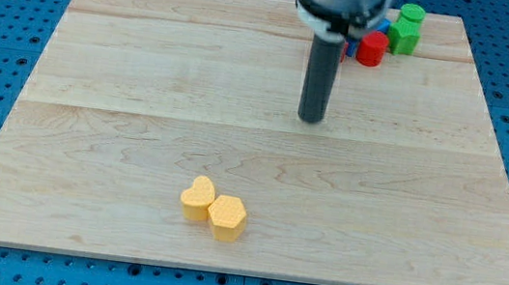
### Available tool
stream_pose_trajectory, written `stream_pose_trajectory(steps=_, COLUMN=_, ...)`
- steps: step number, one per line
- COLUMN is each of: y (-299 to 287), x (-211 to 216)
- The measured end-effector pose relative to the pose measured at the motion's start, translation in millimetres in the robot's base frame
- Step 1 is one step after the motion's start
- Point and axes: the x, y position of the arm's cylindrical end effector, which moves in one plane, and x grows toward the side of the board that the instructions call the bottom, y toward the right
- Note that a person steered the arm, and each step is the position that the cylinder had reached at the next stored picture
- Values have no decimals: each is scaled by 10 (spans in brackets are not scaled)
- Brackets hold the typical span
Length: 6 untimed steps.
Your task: Place the yellow blocks towards right side of the board
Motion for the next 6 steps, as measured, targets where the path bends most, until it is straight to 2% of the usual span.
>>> stream_pose_trajectory(steps=2, y=-47, x=1423)
stream_pose_trajectory(steps=3, y=-576, x=1595)
stream_pose_trajectory(steps=5, y=-1296, x=963)
stream_pose_trajectory(steps=6, y=-1715, x=790)
